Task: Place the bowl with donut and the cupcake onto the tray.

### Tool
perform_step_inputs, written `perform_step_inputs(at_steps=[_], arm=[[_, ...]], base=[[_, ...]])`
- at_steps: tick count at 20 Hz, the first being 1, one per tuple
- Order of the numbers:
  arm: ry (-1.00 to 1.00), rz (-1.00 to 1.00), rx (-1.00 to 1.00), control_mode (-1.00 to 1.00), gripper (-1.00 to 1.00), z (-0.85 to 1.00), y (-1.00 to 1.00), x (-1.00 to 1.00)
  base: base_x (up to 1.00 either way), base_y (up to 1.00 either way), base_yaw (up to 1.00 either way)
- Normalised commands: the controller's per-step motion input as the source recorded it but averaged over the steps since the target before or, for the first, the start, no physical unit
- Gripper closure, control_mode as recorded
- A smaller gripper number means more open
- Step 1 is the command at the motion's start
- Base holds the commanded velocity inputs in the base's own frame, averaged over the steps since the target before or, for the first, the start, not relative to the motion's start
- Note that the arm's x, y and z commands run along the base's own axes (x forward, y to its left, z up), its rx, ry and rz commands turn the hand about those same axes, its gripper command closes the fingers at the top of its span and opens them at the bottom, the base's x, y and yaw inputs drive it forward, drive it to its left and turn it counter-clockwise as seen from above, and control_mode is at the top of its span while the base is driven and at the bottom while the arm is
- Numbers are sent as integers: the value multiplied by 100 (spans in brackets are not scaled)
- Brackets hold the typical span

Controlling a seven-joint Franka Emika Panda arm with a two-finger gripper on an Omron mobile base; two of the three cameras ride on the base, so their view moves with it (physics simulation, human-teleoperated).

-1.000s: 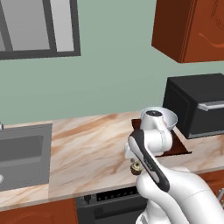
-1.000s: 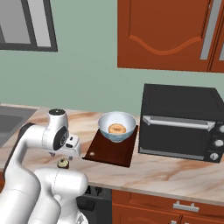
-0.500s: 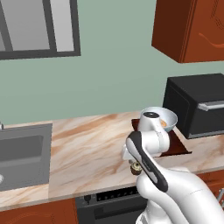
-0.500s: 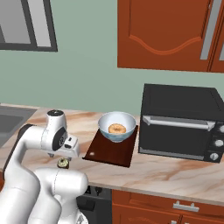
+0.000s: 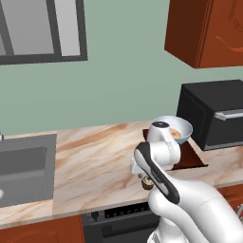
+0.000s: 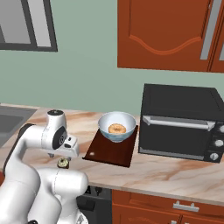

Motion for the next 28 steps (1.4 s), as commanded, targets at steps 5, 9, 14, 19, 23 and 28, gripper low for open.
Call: perform_step_inputs(at_steps=[5, 9, 14, 19, 23, 28], arm=[[0, 0, 0, -100, -100, -28, 0, 0], [3, 0, 0, -100, -100, -20, 0, 0], [11, 0, 0, -100, -100, -12, -6, 0], [5, 0, 0, -100, -100, -7, -12, 0], [6, 0, 0, -100, -100, -11, 0, 0], [7, 0, 0, -100, -100, -15, 0, 0]], base=[[0, 0, 0], [0, 0, 0], [0, 0, 0], [0, 0, 0], [0, 0, 0], [0, 0, 0]])
